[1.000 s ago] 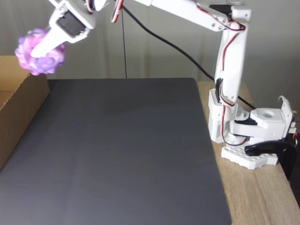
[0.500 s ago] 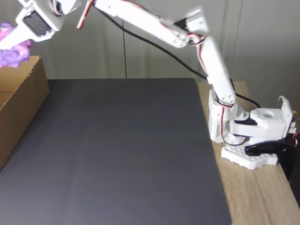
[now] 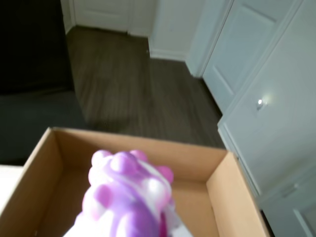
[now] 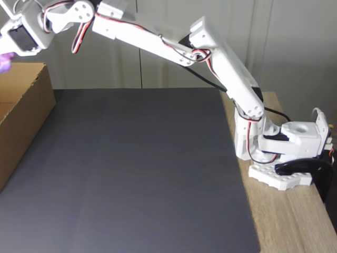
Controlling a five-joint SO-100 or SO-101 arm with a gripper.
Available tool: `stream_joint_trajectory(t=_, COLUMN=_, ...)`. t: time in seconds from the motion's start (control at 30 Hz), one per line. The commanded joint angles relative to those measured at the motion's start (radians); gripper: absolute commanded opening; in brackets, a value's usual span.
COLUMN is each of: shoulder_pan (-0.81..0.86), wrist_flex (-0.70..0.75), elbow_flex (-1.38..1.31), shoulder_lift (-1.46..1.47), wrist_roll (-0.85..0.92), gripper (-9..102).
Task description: Grasp a ball and put it in the box.
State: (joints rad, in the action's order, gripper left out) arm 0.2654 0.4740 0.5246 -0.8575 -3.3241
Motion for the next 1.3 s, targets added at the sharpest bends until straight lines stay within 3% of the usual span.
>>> stream_joint_trajectory(t=0.0, shoulder_pan=0.000, wrist_flex=-0.110, elbow_flex=-0.057, shoulder_lift=-0.005, wrist_roll=0.006, gripper=11)
stream_joint_trajectory(t=0.57, shoulder_pan=-0.002, wrist_flex=-0.330, elbow_flex=-0.057, shoulder_lift=0.147, wrist_roll=0.017, gripper=17)
stream_joint_trajectory(t=0.77, shoulder_pan=0.006, wrist_flex=-0.253, elbow_flex=-0.357, shoulder_lift=0.336, wrist_roll=0.017, gripper=19)
stream_joint_trajectory(t=1.0, shoulder_pan=0.012, wrist_flex=-0.264, elbow_flex=-0.371, shoulder_lift=0.348, wrist_roll=0.025, gripper=32)
stream_joint_trajectory(t=1.27, shoulder_pan=0.020, wrist_flex=-0.255, elbow_flex=-0.371, shoulder_lift=0.342, wrist_roll=0.028, gripper=34)
